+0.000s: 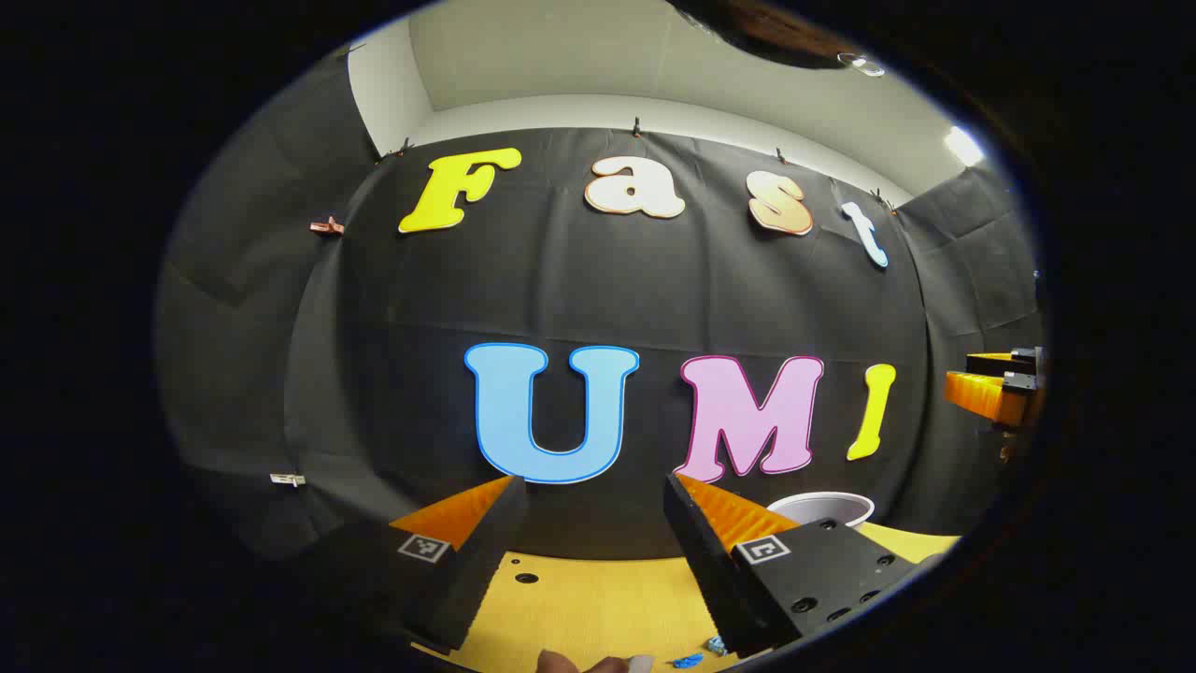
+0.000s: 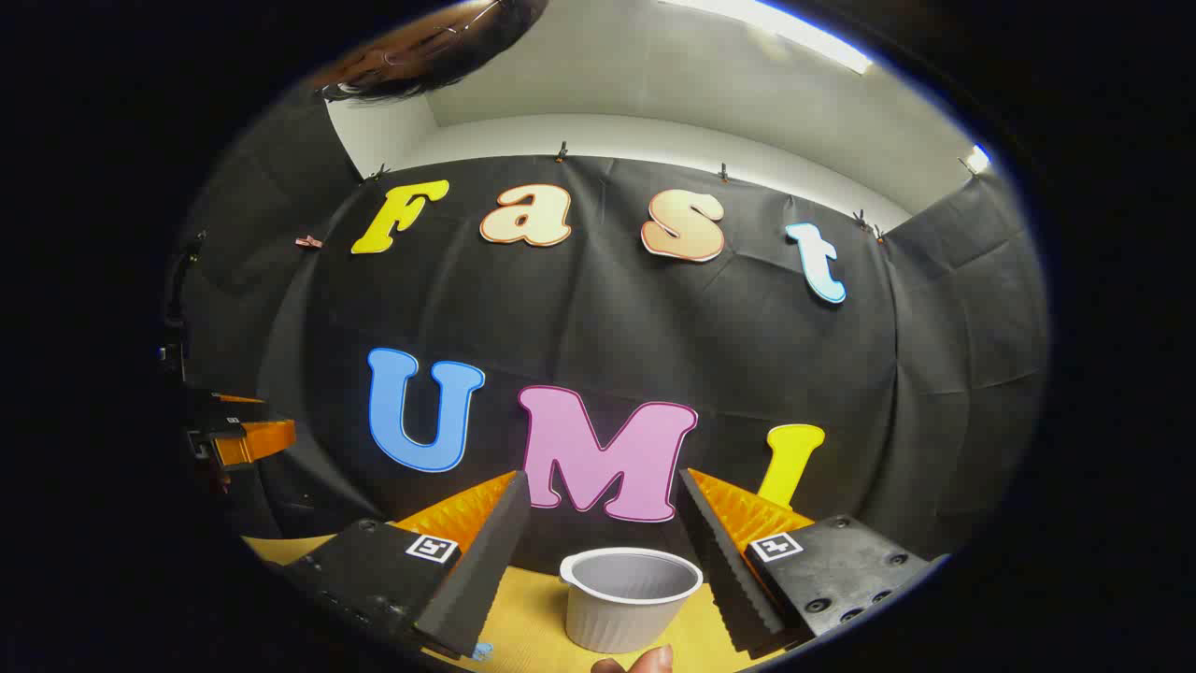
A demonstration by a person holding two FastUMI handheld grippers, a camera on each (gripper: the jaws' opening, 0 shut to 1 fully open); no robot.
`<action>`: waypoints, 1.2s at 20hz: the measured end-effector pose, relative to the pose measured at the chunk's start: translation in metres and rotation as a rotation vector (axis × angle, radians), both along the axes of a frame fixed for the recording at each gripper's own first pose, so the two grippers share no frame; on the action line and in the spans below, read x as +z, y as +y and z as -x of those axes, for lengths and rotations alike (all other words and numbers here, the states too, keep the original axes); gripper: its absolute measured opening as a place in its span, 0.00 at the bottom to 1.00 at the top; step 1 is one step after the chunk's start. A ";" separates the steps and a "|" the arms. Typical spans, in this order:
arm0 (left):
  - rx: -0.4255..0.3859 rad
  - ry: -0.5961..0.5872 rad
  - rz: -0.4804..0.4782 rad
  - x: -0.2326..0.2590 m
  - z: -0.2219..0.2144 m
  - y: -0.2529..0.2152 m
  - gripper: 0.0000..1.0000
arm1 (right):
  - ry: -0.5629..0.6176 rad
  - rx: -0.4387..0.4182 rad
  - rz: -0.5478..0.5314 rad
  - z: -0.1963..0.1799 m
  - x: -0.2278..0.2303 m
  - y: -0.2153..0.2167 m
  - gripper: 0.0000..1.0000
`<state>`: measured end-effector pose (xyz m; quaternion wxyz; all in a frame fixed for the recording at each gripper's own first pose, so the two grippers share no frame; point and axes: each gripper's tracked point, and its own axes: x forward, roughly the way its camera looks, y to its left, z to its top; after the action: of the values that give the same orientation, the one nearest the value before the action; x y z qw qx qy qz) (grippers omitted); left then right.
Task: Pick up the small broom and dustpan from the desktop, sweep the trash into the dustpan with the broom, and then empty the trash into the garbage bin.
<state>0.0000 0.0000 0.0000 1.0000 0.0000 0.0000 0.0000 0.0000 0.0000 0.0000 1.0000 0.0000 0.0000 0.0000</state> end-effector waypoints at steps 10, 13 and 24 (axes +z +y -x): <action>0.007 0.003 0.001 0.000 0.003 0.003 0.95 | -0.003 0.003 -0.001 0.001 0.000 0.004 0.97; 0.006 0.005 0.002 -0.001 0.004 0.002 0.95 | -0.009 0.001 0.001 0.001 0.002 0.003 0.97; 0.001 0.044 0.007 -0.017 0.005 -0.001 0.95 | 0.360 0.213 -0.090 0.053 -0.105 0.029 0.97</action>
<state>-0.0054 -0.0007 -0.0166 0.9997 -0.0034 0.0221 0.0005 -0.0534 0.0295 -0.1046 0.9772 0.0449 0.1787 0.1058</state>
